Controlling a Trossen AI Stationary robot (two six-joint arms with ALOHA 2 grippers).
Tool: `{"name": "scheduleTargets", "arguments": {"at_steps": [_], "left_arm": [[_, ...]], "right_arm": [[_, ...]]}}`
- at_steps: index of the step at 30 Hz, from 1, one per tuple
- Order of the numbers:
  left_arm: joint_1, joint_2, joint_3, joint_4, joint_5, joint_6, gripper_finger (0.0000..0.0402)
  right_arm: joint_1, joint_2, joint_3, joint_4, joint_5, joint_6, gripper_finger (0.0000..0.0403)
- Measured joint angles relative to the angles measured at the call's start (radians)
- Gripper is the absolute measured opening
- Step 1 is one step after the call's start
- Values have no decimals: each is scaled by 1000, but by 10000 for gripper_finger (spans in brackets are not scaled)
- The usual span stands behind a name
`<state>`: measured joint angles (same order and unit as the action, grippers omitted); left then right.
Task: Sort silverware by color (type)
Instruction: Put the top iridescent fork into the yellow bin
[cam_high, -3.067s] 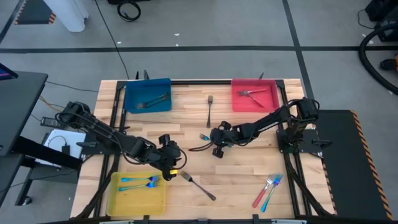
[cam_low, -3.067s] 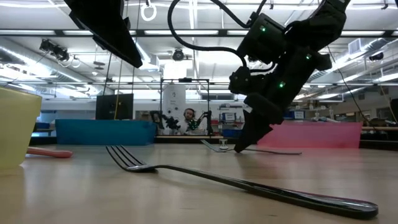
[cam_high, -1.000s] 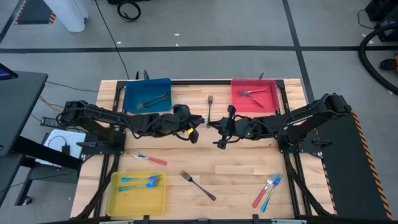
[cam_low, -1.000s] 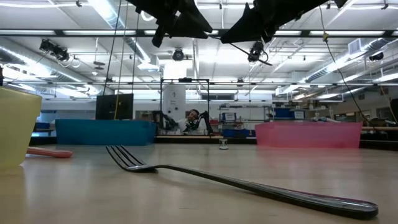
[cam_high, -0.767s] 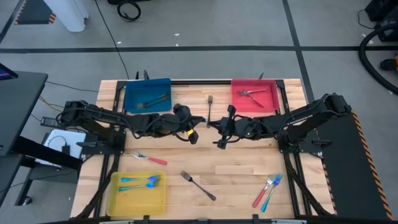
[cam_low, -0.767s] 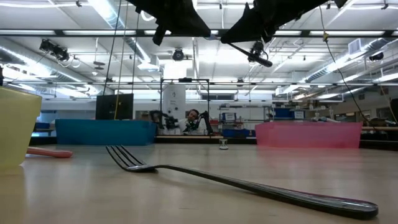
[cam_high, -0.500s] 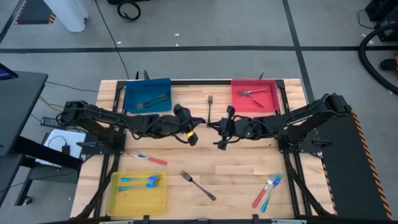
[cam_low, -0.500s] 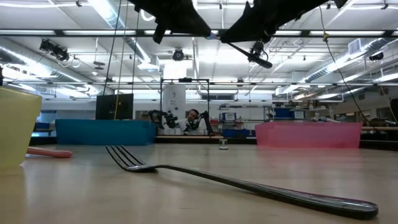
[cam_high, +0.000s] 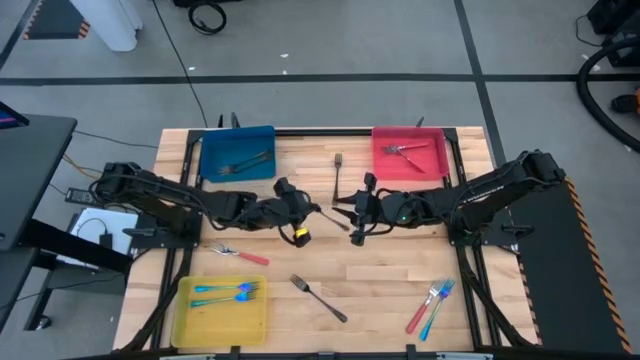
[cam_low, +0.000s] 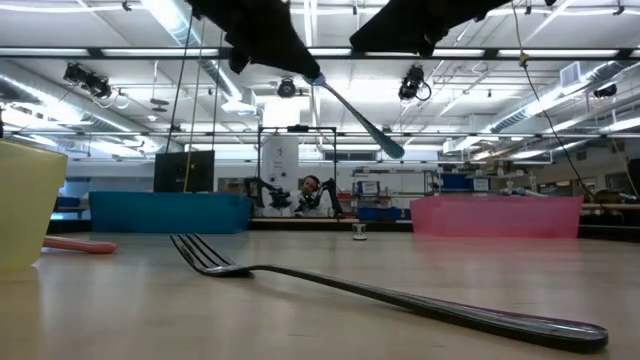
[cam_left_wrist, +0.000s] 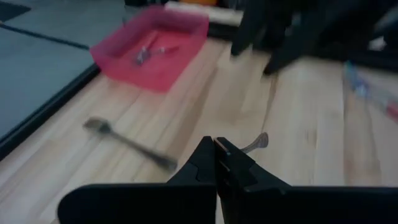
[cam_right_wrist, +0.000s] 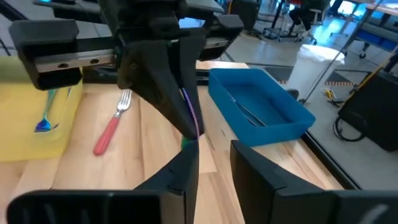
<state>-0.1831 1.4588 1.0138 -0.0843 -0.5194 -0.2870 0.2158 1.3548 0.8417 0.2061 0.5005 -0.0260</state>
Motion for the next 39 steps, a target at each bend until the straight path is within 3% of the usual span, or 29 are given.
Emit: {"name": "scheduleTargets", "arguments": {"at_steps": [4,14,19,27,39], "left_arm": [[-48,-25,43,-215,2,-60,1],[-242,-36,324,-823,38,-284,0],[-344,-36,408,-962,75,-399,0],[-472,-36,437,-1121,312,-602,0],[-625,-12,400,-1324,390,-866,1]], "right_arm": [[13,0,0,3,1,-26,102],[12,0,-1,-37,4,-27,103],[12,0,-1,-47,5,-26,103],[12,0,-1,-56,6,-26,103],[-14,0,-1,-94,7,-26,103]]}}
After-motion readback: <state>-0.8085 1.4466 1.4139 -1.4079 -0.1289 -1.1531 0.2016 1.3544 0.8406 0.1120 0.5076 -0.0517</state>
